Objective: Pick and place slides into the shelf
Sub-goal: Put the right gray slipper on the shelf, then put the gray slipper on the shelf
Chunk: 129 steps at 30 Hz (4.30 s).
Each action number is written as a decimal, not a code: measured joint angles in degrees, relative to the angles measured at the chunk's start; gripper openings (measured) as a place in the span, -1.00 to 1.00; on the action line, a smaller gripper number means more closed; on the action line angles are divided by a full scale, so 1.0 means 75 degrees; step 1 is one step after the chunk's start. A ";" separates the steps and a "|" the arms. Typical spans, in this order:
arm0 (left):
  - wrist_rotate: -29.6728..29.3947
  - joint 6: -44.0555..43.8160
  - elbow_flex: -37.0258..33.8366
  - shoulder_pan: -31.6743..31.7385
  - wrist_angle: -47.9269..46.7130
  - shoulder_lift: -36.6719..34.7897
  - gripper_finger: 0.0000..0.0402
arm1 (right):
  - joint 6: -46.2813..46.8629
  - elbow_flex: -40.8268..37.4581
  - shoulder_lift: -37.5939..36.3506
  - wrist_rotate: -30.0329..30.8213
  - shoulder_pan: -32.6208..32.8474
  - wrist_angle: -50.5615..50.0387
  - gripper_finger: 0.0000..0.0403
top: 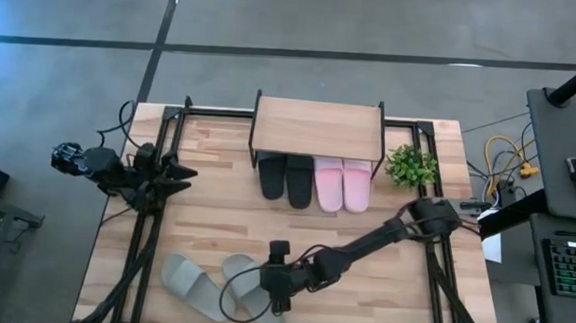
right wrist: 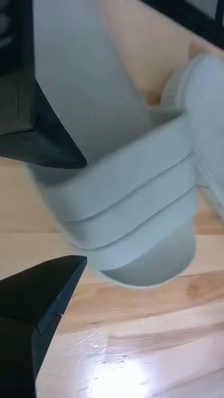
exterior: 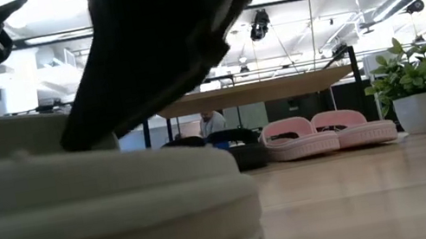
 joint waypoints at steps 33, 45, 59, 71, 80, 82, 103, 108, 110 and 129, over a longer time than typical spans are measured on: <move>-0.0283 -0.0340 0.0000 0.0001 -0.0144 0.0128 0.11 | 0.0203 0.0079 -0.1228 0.3396 -0.1316 -0.1171 -0.93; -0.0464 -0.0170 -0.0087 0.0000 -0.0339 0.0247 0.11 | 0.6940 0.0076 -0.3225 0.6007 -0.2453 -0.6964 -0.93; -0.0657 0.0460 -0.0082 0.0003 -0.0264 0.1526 0.11 | 0.8533 -0.0032 -0.3498 0.4768 -0.5333 -0.8426 -0.93; -0.0707 0.0460 -0.0079 0.0000 -0.0271 0.1879 0.11 | 0.6991 -0.0038 -0.2960 0.4130 -0.5985 -0.7780 -0.93; -0.0890 0.0870 -0.0076 0.0000 -0.0273 0.1573 0.11 | 0.6802 -0.0038 -0.2969 0.3931 -0.5969 -0.8136 -0.78; -0.0895 0.0868 -0.0076 0.0000 -0.0273 0.1530 0.11 | 0.6799 -0.0038 -0.2969 0.3928 -0.5948 -0.8211 -0.69; -0.0805 0.0801 -0.0076 0.0000 -0.0349 0.1478 0.11 | 0.6053 0.0408 -0.3062 0.3506 -0.4780 -0.9169 -0.03; -0.0173 0.0268 -0.0076 0.0003 -0.0442 0.1478 0.11 | 0.6153 0.1138 -0.3062 0.3517 -0.4274 -0.9727 -0.03; 0.0074 -0.0107 -0.0039 0.0002 -0.0761 0.1503 0.11 | 0.6170 0.1504 -0.3074 0.3532 -0.4013 -0.9749 -0.03; 0.0760 -0.0615 0.2974 -0.0009 -0.4692 0.4968 -0.10 | 0.7029 0.3424 -0.3132 0.2199 -0.2176 -1.0525 -0.03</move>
